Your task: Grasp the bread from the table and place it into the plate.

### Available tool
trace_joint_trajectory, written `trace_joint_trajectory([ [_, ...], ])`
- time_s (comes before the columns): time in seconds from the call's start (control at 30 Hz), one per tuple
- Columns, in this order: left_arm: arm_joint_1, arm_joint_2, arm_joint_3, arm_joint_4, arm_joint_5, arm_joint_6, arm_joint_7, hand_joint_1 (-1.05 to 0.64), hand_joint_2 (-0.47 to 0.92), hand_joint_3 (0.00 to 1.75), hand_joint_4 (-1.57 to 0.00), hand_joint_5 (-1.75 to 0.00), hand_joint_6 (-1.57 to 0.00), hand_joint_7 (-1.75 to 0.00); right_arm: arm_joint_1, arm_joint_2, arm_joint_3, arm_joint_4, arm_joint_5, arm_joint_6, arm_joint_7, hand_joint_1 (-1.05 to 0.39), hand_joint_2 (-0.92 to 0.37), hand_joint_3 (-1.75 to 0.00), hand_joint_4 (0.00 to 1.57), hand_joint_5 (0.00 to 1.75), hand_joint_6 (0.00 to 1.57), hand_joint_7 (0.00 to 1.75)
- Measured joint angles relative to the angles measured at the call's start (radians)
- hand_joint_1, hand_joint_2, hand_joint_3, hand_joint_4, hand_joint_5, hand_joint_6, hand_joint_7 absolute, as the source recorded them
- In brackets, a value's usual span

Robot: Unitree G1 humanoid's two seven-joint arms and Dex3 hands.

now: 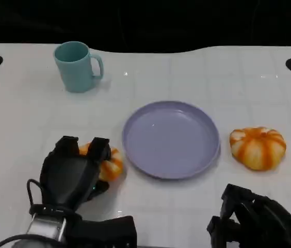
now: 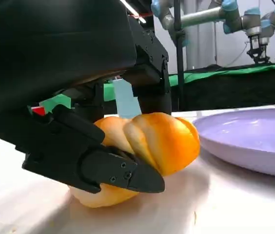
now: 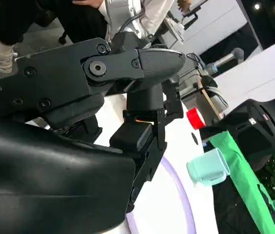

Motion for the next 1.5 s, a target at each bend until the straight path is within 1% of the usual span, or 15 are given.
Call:
trace_joint_trajectory([
  [0.07,0.0,0.01,0.015,-0.031,-0.005,0.0,0.0,-0.22,0.55,0.82,-0.86,-1.75,-0.6,-1.75,0.0,0.0,0.0,0.0,0.0,0.0,0.0,-0.73,-0.92,-0.23,0.9,1.6,0.8,1.37],
  [0.2,0.001,0.029,0.043,-0.103,-0.014,0.001,-0.003,-0.21,0.44,0.97,-0.88,-1.75,-0.63,-1.74,0.0,0.0,0.0,0.0,0.0,0.0,0.0,-0.72,-0.92,-0.23,0.9,1.6,0.8,1.37],
  [0.33,0.0,0.035,0.072,-0.163,-0.038,-0.001,-0.022,-0.2,0.4,1.02,-0.91,-1.75,-0.68,-1.71,0.0,0.0,0.0,0.0,0.0,0.001,0.0,-0.72,-0.92,-0.24,0.89,1.6,0.79,1.38],
  [0.43,-0.004,0.034,0.09,-0.201,-0.074,-0.02,-0.052,-0.19,0.4,1.04,-0.93,-1.75,-0.68,-1.74,0.0,0.0,0.0,0.0,-0.001,0.0,0.0,-0.73,-0.92,-0.24,0.89,1.6,0.78,1.39],
  [0.5,-0.014,0.031,0.1,-0.21,-0.094,-0.04,-0.064,-0.2,0.36,1.17,-0.96,-1.75,-0.72,-1.72,0.0,0.0,0.0,0.0,-0.001,0.0,0.0,-0.74,-0.92,-0.23,0.89,1.61,0.79,1.38],
  [0.57,-0.036,0.028,0.105,-0.21,-0.109,-0.05,-0.081,-0.2,0.33,1.23,-0.97,-1.75,-0.75,-1.68,0.0,0.0,0.0,0.0,-0.001,0.0,0.0,-0.74,-0.92,-0.22,0.89,1.6,0.78,1.38],
  [0.73,-0.106,-0.001,0.105,-0.21,-0.14,-0.073,-0.148,-0.19,0.33,1.19,-0.97,-1.75,-0.72,-1.74,0.0,0.0,0.0,0.0,-0.002,0.0,0.0,-0.74,-0.92,-0.21,0.88,1.6,0.79,1.37],
  [0.87,-0.142,-0.031,0.09,-0.178,-0.149,-0.094,-0.175,-0.17,0.33,1.18,-0.97,-1.75,-0.71,-1.75,0.0,-0.001,0.0,0.0,-0.002,0.0,0.0,-0.73,-0.92,-0.21,0.88,1.6,0.79,1.37],
  [1.07,-0.21,-0.075,0.063,-0.084,-0.159,-0.123,-0.202,-0.18,0.34,1.15,-0.97,-1.75,-0.7,-1.75,0.004,-0.001,0.001,-0.001,-0.001,-0.001,0.0,-0.72,-0.92,-0.23,0.88,1.61,0.79,1.37],
  [1.17,-0.243,-0.105,0.054,-0.022,-0.176,-0.142,-0.218,-0.18,0.34,1.09,-0.96,-1.75,-0.69,-1.75,0.011,-0.001,0.003,-0.001,-0.001,-0.001,0.0,-0.72,-0.92,-0.24,0.89,1.62,0.8,1.38],
  [1.3,-0.279,-0.145,0.033,0.058,-0.189,-0.164,-0.223,-0.2,0.38,1.09,-0.96,-1.75,-0.69,-1.75,0.016,-0.001,0.005,-0.005,-0.001,-0.001,0.0,-0.72,-0.92,-0.23,0.89,1.61,0.8,1.38],
  [1.37,-0.303,-0.158,0.022,0.093,-0.188,-0.167,-0.234,-0.21,0.38,1.07,-0.97,-1.75,-0.71,-1.74,0.017,-0.001,0.006,-0.006,-0.001,-0.001,0.0,-0.72,-0.92,-0.23,0.89,1.61,0.79,1.38],
  [1.4,-0.318,-0.165,0.016,0.118,-0.188,-0.17,-0.233,-0.21,0.39,1.05,-0.97,-1.75,-0.72,-1.71,0.017,-0.001,0.006,-0.007,-0.001,0.0,0.0,-0.72,-0.92,-0.23,0.89,1.61,0.79,1.37],
  [1.47,-0.346,-0.179,0.0,0.169,-0.185,-0.179,-0.23,-0.21,0.4,1.0,-0.97,-1.75,-0.73,-1.71,0.018,-0.001,0.007,-0.007,0.0,0.0,0.0,-0.73,-0.92,-0.22,0.89,1.6,0.79,1.37],
  [1.5,-0.356,-0.188,-0.006,0.194,-0.181,-0.182,-0.229,-0.22,0.45,0.91,-0.96,-1.75,-0.74,-1.6,0.018,-0.001,0.007,-0.007,0.0,0.0,0.0,-0.73,-0.92,-0.22,0.89,1.6,0.79,1.37],
])
